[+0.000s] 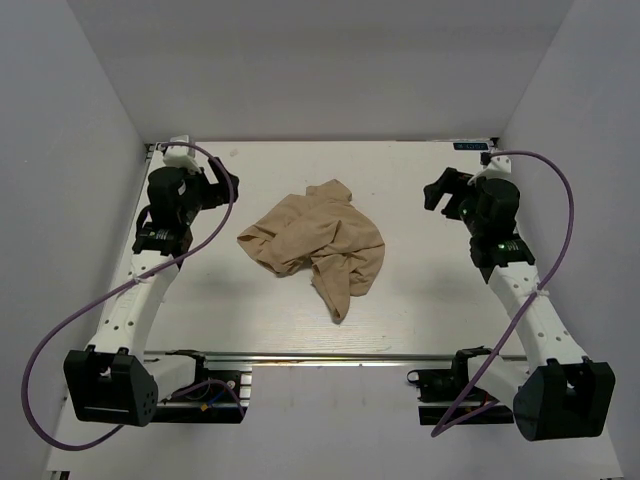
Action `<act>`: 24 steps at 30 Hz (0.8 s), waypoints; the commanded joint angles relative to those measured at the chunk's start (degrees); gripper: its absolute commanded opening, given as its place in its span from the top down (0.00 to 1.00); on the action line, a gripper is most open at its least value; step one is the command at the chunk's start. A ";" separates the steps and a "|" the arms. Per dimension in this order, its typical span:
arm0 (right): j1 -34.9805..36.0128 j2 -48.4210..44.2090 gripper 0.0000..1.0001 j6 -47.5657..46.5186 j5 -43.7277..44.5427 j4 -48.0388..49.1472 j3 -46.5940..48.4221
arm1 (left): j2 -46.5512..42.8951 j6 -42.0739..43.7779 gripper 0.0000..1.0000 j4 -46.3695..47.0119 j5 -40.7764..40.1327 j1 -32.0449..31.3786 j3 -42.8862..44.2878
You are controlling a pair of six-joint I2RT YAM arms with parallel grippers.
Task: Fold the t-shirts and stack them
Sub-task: Flatten out the tshirt
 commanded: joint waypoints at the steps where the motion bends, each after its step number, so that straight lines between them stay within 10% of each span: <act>1: -0.06 -0.04 0.10 0.57 -6.41 -3.01 0.95 | -0.74 0.50 0.00 -3.61 2.82 -0.59 1.87; 10: 0.37 6.63 0.10 -5.15 -20.30 -7.14 3.58 | 7.15 0.50 0.00 -3.61 11.86 -0.59 0.64; 24: 8.98 33.84 0.10 -5.85 -18.91 -11.27 21.77 | 26.93 -1.08 0.01 -5.63 14.51 -1.64 3.00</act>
